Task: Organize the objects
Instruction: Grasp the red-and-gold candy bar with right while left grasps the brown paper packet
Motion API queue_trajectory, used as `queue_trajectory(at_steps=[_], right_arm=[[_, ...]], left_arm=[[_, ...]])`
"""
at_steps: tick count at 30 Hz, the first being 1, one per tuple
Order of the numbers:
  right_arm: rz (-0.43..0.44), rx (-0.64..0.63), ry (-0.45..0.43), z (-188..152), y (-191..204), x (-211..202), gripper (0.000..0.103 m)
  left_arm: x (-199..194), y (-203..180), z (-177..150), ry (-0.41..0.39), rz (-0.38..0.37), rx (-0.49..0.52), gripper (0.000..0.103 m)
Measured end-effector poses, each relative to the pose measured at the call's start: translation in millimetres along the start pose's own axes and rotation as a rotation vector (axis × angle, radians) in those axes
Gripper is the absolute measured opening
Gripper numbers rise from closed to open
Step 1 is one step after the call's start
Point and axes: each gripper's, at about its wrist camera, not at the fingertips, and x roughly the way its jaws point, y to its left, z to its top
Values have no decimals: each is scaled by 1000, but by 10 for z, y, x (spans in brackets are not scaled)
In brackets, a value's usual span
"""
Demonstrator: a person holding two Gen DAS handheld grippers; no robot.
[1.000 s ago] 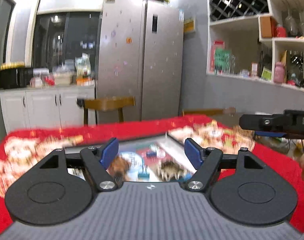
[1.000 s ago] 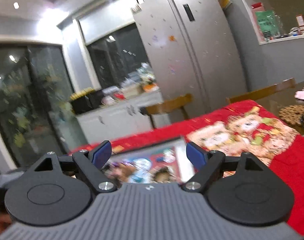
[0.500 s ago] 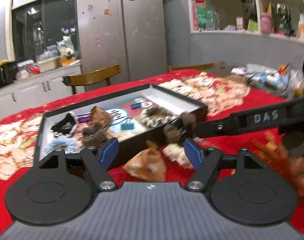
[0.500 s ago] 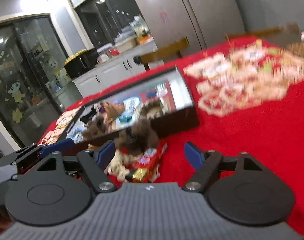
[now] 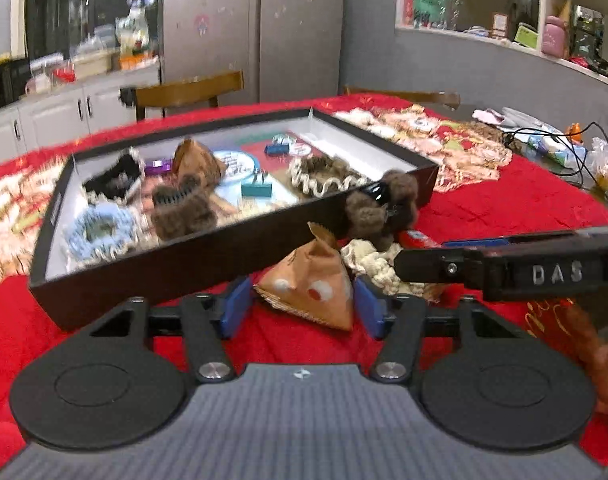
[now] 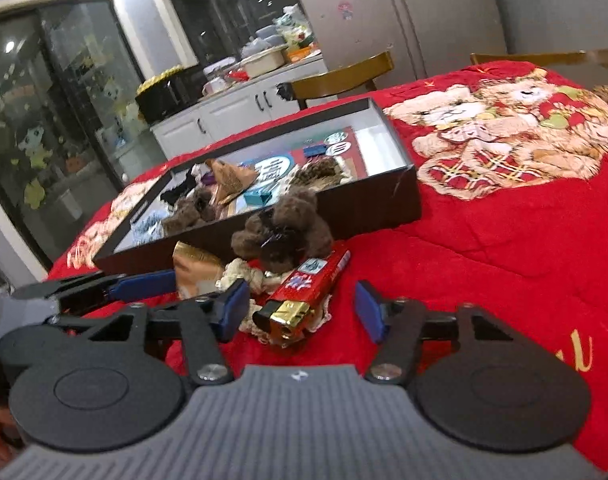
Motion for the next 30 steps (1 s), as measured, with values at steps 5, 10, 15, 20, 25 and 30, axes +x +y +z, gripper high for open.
queue_trajectory(at_steps=[5,10,15,20,25,30], right_arm=[[-28,-37,4,-10,54,13,47],[-36,20,-2,1,-47,1,29],[-37,44,-11,-1,-76,-19,28],[-41,100,-34,16,-155,-78,28],[-41,129,-51,32,-205,-121,28],[-42,131,-74,41,-202,-159,27]], left_arm=[[93,56,44,14,-16,-29,56],[130,68,61,13,-12,-38,51],[119,48,60,7,-1,-30,50],[102,32,60,-4,15,-22,50],[85,28,52,-13,23,-19,49],[56,10,46,-29,32,-9,49]])
